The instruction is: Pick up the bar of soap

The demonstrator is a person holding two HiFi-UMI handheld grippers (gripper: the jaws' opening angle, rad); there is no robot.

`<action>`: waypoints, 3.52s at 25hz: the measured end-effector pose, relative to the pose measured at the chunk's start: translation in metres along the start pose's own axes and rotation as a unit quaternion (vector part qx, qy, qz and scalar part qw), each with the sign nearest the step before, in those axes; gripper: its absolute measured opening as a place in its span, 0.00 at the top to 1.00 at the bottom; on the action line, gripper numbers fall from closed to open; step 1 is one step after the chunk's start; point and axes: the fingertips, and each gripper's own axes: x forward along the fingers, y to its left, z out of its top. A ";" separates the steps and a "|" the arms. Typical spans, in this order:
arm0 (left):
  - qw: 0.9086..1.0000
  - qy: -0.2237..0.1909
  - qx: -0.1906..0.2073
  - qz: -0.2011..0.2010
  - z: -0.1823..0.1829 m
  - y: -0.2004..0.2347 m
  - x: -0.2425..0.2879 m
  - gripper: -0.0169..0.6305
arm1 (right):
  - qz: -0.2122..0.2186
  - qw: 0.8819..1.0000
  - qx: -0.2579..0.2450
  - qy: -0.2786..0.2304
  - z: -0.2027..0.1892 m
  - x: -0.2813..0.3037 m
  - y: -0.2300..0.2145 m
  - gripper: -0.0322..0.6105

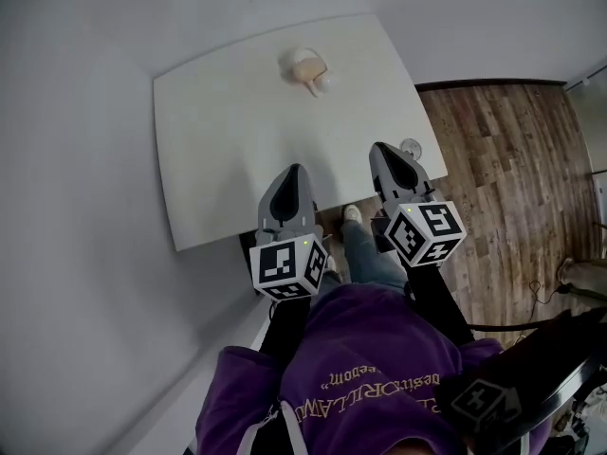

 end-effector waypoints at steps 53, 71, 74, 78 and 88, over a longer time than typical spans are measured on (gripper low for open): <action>0.961 0.215 -0.171 -0.022 -0.121 0.111 0.348 0.63 | 0.012 0.993 0.014 0.116 0.028 0.240 -0.146 0.94; 0.969 0.209 -0.134 -0.017 -0.109 0.103 0.343 0.71 | 0.007 0.992 0.006 0.124 0.024 0.242 -0.148 0.94; 0.969 0.206 -0.132 -0.022 -0.107 0.101 0.343 0.73 | 0.007 0.992 0.005 0.123 0.024 0.241 -0.148 0.94; 0.970 0.207 -0.128 -0.025 -0.105 0.097 0.344 0.74 | 0.005 0.993 0.006 0.121 0.025 0.239 -0.149 0.94; 0.971 0.195 -0.135 -0.038 -0.099 0.090 0.347 0.77 | 0.003 0.993 0.006 0.117 0.026 0.237 -0.149 0.94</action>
